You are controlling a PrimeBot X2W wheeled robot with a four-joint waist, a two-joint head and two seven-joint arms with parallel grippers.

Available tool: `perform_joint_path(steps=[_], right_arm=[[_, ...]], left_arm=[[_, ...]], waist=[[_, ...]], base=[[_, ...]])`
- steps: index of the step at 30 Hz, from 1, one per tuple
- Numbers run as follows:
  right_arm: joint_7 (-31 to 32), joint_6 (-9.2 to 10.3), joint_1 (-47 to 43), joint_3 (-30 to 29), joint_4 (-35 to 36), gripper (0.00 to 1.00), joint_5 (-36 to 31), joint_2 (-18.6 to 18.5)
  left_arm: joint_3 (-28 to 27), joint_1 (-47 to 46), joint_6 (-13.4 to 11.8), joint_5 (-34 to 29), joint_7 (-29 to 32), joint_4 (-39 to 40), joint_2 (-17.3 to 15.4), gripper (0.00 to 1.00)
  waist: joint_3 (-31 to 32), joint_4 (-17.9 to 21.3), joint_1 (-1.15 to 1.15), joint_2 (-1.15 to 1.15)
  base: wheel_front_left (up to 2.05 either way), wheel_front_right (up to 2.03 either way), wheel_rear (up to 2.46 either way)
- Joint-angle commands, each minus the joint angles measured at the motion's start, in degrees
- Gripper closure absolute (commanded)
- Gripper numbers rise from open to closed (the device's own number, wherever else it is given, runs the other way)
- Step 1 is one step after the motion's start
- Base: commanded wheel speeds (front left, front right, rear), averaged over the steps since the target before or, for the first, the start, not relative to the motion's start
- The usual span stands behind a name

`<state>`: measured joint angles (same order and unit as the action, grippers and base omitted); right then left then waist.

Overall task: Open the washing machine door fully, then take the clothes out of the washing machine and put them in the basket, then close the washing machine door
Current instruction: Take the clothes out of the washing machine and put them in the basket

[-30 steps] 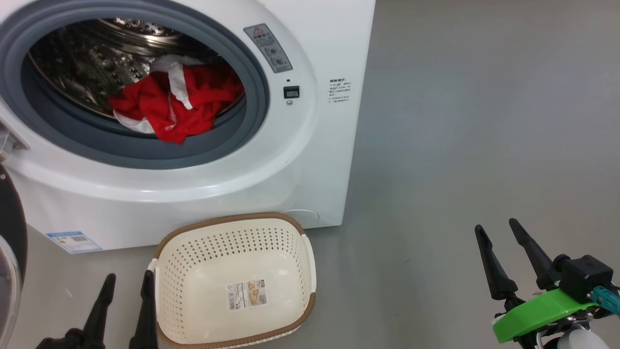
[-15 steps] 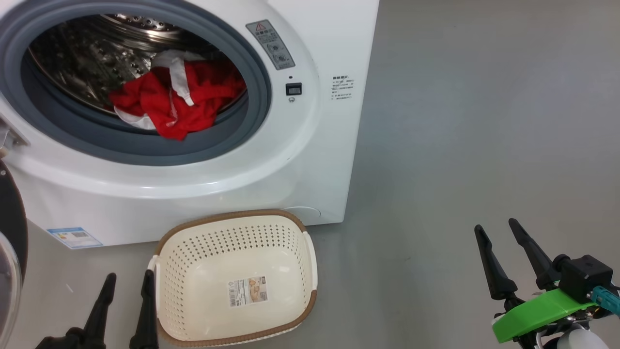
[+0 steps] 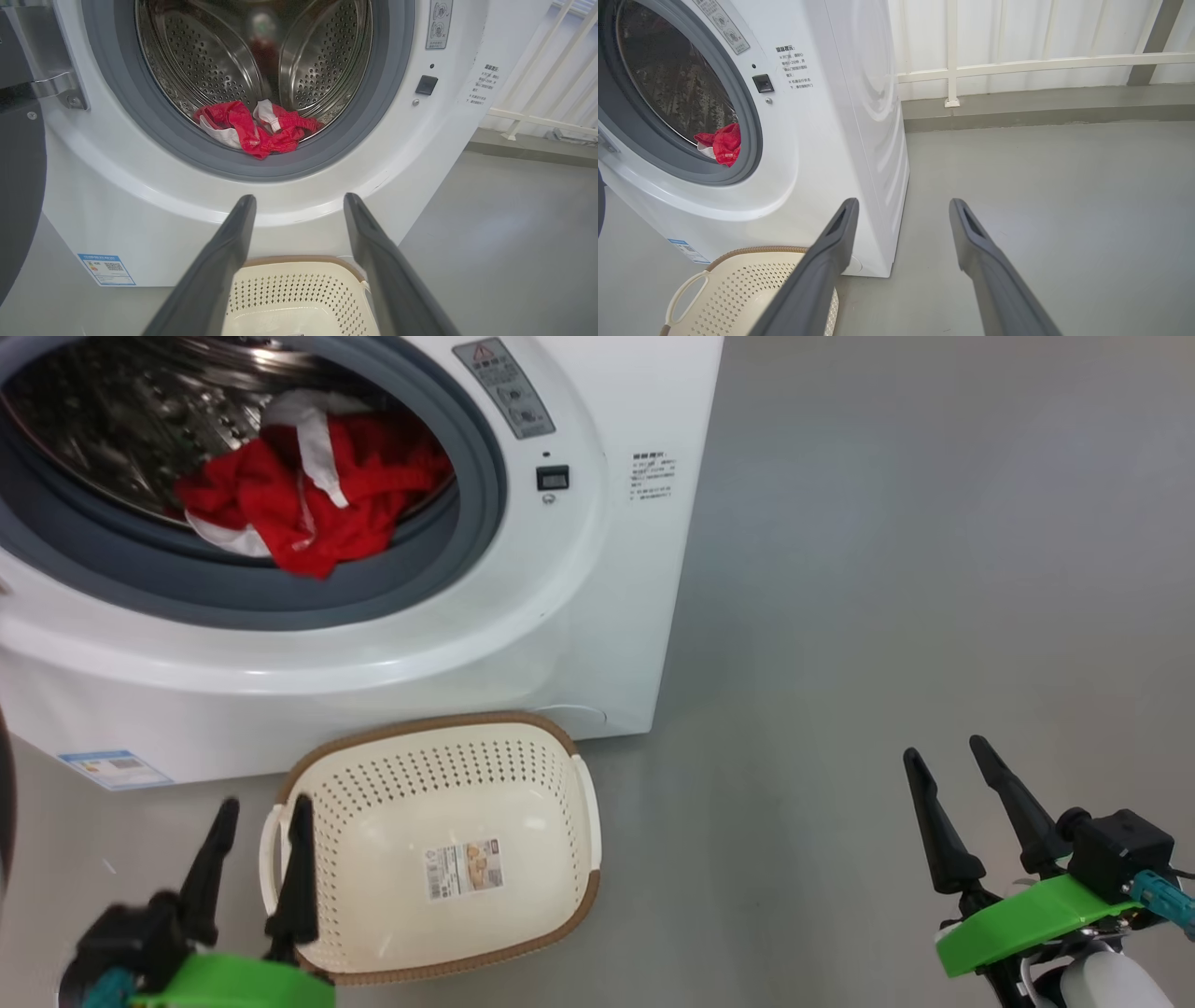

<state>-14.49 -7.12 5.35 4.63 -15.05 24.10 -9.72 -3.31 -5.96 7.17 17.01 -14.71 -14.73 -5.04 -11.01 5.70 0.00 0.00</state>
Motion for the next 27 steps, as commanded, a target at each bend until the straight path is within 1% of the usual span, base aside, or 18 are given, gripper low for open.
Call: perform_joint_path(steps=[1,5,9,18,19,27], right_arm=[[-0.51,-0.36,1.73,1.42,1.49,0.0,0.2,-0.2],[-0.51,-0.36,2.79,1.66,1.6,0.0,0.22,0.47],[-0.51,-0.36,4.21,2.08,1.79,0.0,0.31,1.08],[-0.51,-0.36,7.1,2.62,2.24,0.0,0.57,2.48],[-0.51,-0.36,7.1,2.62,2.24,0.0,0.57,2.48],[-0.51,-0.36,9.59,3.06,2.76,0.0,0.67,3.63]], left_arm=[[-0.84,-3.81,0.32,-1.24,-0.29,-0.03,-1.94,0.0],[1.4,-10.69,0.32,-1.1,-0.29,-4.32,-3.25,0.0],[2.92,-18.45,0.32,0.3,-0.29,-10.05,-4.84,0.0],[6.9,-36.45,0.32,2.23,0.65,-25.95,-9.38,0.0],[6.9,-36.45,0.32,2.23,0.65,-25.95,-9.38,0.0],[9.14,-50.81,0.32,2.08,3.99,-36.9,-11.33,0.0]], waist=[[-1.77,0.72,0.0,0.0],[-3.94,1.48,0.0,0.0],[-6.15,2.59,0.0,0.0],[-10.98,5.23,0.0,0.0],[-10.98,5.23,0.0,0.0],[-15.43,6.54,0.0,0.0]], base=[[0.0,0.0,0.0],[0.0,0.0,0.0],[0.0,0.0,0.0],[0.0,0.0,0.0],[0.0,0.0,0.0],[0.0,0.0,0.0]])
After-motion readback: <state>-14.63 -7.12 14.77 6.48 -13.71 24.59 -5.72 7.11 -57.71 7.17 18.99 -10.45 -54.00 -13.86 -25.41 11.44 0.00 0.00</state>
